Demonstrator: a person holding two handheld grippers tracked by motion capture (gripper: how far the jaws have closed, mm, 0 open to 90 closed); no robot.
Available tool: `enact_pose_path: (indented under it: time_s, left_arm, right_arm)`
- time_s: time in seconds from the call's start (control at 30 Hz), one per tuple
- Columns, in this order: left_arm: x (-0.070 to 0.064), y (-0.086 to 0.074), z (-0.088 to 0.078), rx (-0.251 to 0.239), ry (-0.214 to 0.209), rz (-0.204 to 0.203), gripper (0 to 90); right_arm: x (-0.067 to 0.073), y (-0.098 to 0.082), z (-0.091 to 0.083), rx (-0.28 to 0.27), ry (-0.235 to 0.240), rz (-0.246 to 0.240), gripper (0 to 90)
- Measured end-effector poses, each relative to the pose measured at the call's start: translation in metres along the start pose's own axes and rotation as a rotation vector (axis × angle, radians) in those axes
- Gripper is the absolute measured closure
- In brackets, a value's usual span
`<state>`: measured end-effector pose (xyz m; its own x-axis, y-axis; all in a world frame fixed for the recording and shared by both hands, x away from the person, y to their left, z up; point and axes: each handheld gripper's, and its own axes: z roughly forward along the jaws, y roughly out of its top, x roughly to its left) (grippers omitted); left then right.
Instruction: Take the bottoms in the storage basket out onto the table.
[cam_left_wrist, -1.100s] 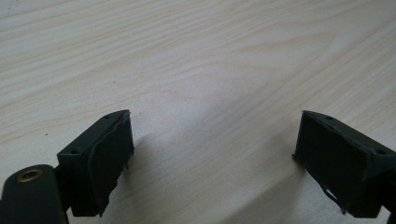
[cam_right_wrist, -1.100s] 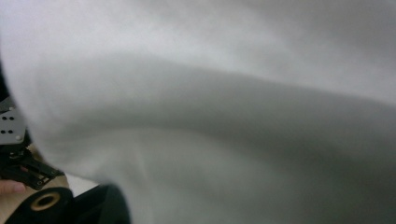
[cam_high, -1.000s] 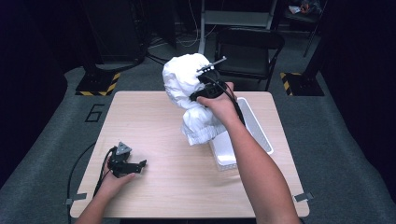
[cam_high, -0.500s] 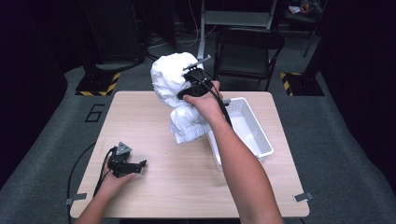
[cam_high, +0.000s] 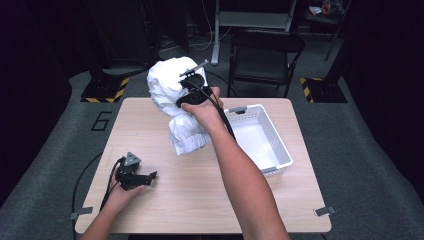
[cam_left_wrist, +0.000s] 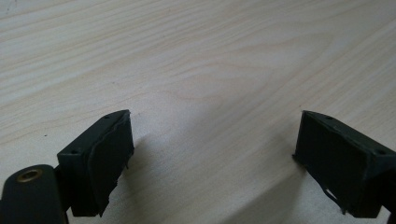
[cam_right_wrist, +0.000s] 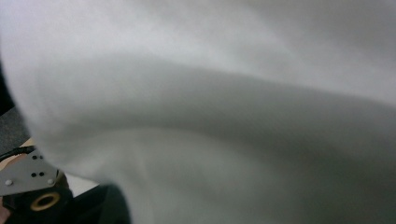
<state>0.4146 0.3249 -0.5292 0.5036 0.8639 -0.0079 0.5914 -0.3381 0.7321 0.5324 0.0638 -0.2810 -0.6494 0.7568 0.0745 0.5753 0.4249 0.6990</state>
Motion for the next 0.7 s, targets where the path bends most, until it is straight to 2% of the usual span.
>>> enact_pose_path:
  time_s: [0.13,0.67,0.7]
  left_arm:
    - [0.000,0.000,0.000,0.000,-0.001,0.000,10.9]
    - [0.000,0.000,0.000,-0.001,-0.002,-0.001,11.0]
    - [-0.001,0.000,0.000,-0.003,-0.004,-0.013,11.0]
  right_arm:
    - [0.006,0.002,0.003,0.002,-0.004,-0.017,53.8]
    - [0.013,-0.001,0.011,0.000,-0.004,-0.020,53.8]
    - [0.013,-0.001,0.013,0.000,-0.002,-0.016,53.8]
